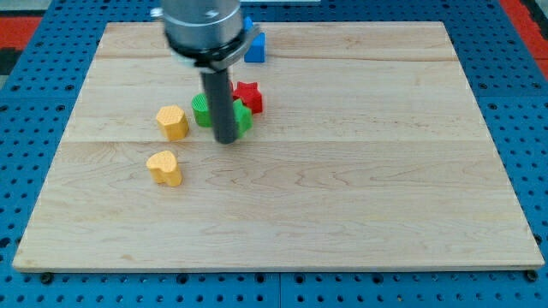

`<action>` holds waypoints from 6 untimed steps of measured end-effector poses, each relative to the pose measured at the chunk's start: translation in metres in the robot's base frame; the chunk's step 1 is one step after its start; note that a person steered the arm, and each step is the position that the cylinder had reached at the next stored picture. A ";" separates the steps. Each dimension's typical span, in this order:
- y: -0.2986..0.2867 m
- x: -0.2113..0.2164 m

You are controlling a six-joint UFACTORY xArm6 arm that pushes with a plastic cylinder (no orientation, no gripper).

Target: Move your hand away from the green star

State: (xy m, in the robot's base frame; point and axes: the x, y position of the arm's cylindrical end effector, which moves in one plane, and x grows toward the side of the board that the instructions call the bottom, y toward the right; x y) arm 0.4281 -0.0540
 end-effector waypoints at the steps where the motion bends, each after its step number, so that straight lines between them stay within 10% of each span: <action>1: 0.022 -0.005; 3: 0.148 -0.037; 6: 0.150 -0.140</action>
